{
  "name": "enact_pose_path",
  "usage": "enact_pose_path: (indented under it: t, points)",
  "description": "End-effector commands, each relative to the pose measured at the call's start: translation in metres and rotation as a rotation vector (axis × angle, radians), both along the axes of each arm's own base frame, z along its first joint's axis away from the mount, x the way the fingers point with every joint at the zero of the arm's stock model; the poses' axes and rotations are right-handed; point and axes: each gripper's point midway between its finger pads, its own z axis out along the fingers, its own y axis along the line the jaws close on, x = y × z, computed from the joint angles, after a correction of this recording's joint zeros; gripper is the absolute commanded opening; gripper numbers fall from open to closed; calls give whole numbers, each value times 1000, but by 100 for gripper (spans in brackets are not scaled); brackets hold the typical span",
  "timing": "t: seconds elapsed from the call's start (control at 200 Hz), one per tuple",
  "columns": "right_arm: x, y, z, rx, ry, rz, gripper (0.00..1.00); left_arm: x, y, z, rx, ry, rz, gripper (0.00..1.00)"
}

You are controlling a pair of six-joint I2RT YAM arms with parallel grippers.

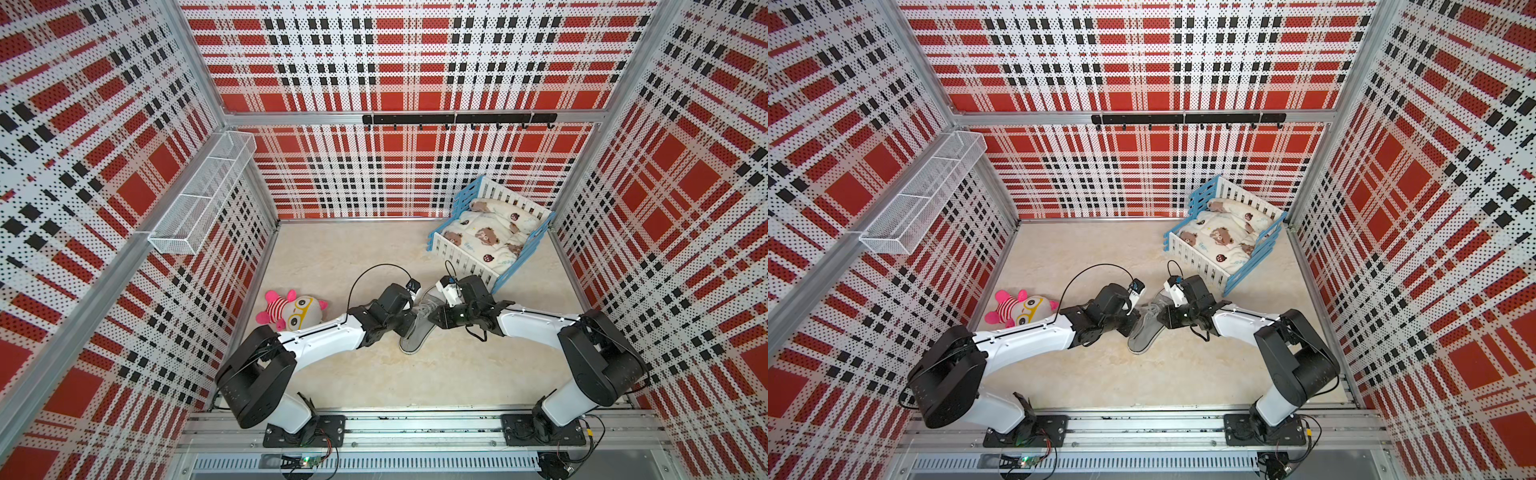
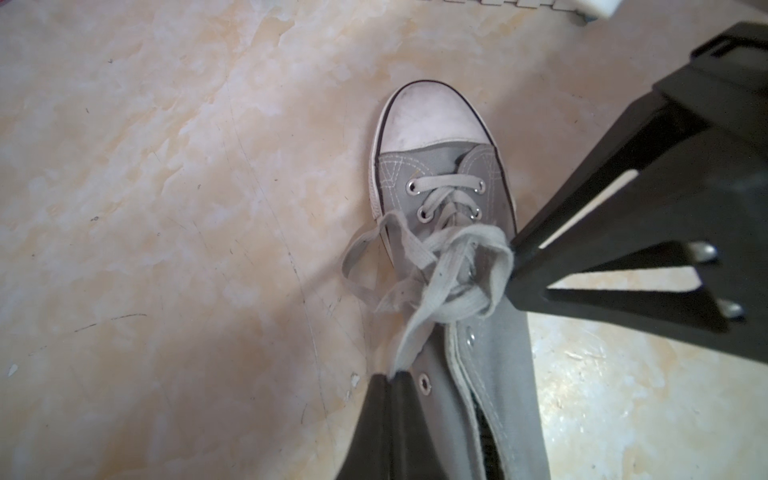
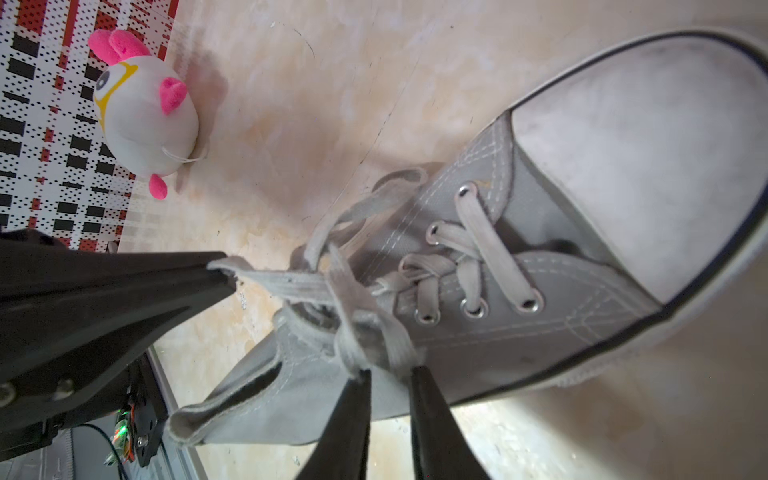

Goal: Tie the shoes
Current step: Tie the shoelace on the shoe.

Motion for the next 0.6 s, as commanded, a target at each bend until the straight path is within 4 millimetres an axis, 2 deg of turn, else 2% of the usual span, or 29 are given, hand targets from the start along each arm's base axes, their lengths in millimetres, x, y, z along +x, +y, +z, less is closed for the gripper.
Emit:
enact_pose_path:
  t: [0.0, 0.596]
  points:
    - [10, 4, 6, -8, -47, 3, 24, 1, 0, 4, -28, -7, 2, 0]
    - [18, 9, 12, 15, -61, -10, 24, -1, -2, -1, -28, 5, -12, 0]
